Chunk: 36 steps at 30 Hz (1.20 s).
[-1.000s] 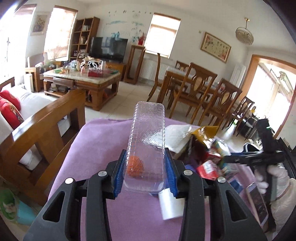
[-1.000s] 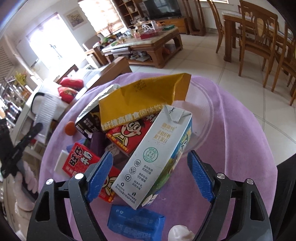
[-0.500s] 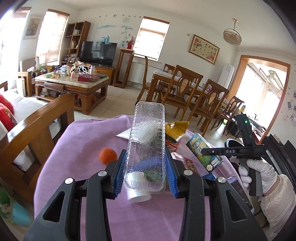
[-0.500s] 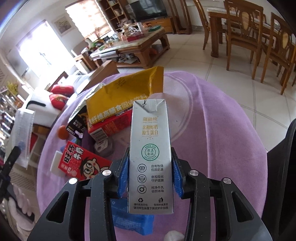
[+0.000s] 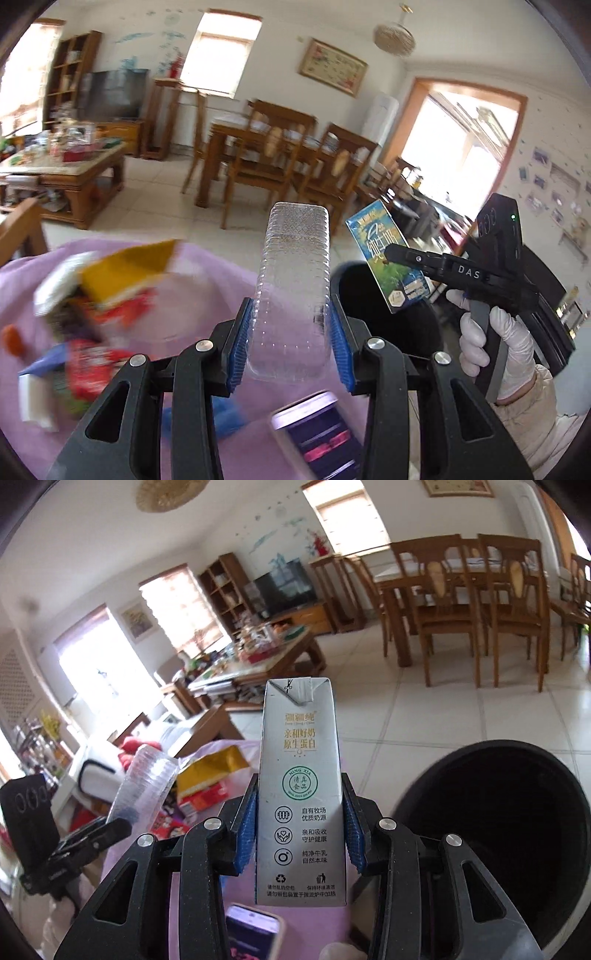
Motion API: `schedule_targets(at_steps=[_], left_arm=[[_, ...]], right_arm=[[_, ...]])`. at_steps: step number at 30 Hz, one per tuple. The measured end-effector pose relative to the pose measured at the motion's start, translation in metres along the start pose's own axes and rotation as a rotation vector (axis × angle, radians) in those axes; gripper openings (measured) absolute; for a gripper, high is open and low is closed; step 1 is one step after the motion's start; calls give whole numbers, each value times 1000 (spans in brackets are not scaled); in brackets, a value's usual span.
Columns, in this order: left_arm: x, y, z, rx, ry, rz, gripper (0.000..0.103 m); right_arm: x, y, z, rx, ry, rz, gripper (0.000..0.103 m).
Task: Collect trash
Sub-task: 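Carry both items over the black bin and open both tools to drop them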
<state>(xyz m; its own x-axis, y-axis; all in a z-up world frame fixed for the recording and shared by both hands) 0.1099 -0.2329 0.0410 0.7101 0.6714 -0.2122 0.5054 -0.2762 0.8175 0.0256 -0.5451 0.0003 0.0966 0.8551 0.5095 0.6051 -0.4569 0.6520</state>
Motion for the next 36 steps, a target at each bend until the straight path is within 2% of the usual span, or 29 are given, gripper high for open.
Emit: schedule_targets(at_steps=[5, 7, 10, 12, 16, 22, 28, 30, 32, 34, 36], left_arm=[[-81, -4, 104, 170, -86, 81, 39], [-96, -10, 132, 229, -91, 103, 39], [-111, -24, 173, 338, -80, 123, 39], [-113, -24, 184, 378, -50, 135, 39], [-109, -31, 197, 456, 7, 143, 39], [-113, -47, 207, 551, 46, 151, 41], [-122, -48, 211, 565, 33, 174, 44], [-123, -49, 208, 555, 29, 183, 52], [-129, -45, 205, 531, 20, 183, 66], [-132, -43, 194, 499, 7, 187, 74], [-133, -41, 180, 462, 23, 207, 75]], right_arm=[[-108, -16, -29, -6, -118, 109, 41], [-145, -30, -30, 5, -160, 146, 41], [-178, -48, -25, 24, -192, 164, 41], [-192, -53, -23, 32, -199, 153, 41], [-194, -60, -10, 34, -223, 99, 41], [-181, -62, 5, 32, -249, 39, 41], [-171, -67, 10, 38, -258, 12, 43], [-168, -66, 12, 43, -258, 9, 44], [-164, -68, 11, 39, -246, 7, 51], [-161, -68, 7, 30, -256, 10, 74], [-160, -66, 2, 14, -244, 28, 76]])
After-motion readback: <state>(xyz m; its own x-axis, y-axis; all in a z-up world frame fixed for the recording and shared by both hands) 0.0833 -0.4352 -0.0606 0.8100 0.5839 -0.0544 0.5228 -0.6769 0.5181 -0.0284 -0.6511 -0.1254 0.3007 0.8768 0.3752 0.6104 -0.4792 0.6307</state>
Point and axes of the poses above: each gripper's, at about its wrist camera, not at the fingertips, and z roughly the way its jaws point, x to its left, y to its top, the point moved 3 cm from there along z, roughly the way its jaws point, and after that the axes turned 7 degrees about z, right-handed, at the moved point
